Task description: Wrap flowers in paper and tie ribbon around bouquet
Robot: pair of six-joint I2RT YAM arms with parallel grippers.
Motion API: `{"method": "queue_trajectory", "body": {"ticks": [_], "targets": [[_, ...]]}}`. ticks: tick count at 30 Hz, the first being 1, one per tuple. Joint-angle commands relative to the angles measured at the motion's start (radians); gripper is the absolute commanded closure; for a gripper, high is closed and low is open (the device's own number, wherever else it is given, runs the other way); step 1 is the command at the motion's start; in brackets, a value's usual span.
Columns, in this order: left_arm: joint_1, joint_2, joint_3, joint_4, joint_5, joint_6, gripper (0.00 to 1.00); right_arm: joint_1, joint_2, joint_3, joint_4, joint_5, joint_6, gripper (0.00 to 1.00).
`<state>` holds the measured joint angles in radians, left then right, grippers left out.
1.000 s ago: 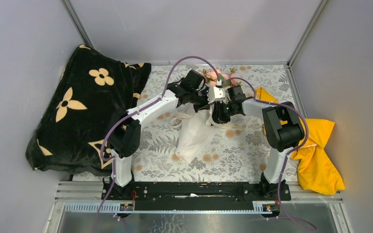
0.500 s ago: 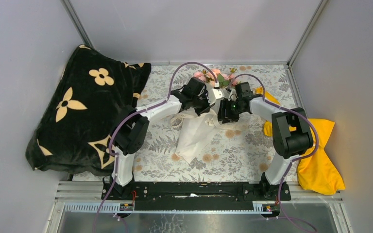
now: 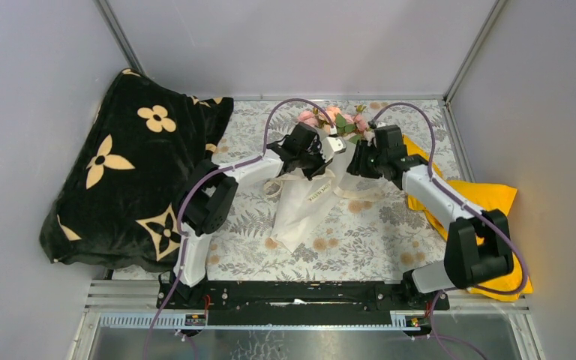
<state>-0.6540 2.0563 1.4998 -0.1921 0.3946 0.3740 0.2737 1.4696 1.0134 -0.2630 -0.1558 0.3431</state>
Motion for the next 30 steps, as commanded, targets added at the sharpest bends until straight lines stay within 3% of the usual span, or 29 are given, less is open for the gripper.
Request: {"method": "queue_trajectory", "body": {"ticks": [1,8,12,16,20,30], "targets": [[0.015,0.039,-0.008,0.071,-0.010,-0.046,1.00,0.075,-0.097,-0.098,0.125,0.058,0.057,0.54],[0.025,0.051,-0.013,0.076,0.022,-0.101,1.00,0.169,-0.123,-0.230,0.391,0.027,0.249,0.58],[0.027,0.056,-0.020,0.076,0.038,-0.132,1.00,0.208,-0.069,-0.242,0.452,0.043,0.305,0.62],[0.027,0.052,-0.033,0.081,0.052,-0.154,1.00,0.223,0.002,-0.238,0.447,0.071,0.348,0.63],[0.027,0.039,-0.049,0.090,0.054,-0.159,1.00,0.223,0.065,-0.236,0.436,0.103,0.355,0.56],[0.025,0.028,-0.073,0.100,0.068,-0.172,1.00,0.224,0.182,-0.182,0.354,0.192,0.332,0.54]]}}
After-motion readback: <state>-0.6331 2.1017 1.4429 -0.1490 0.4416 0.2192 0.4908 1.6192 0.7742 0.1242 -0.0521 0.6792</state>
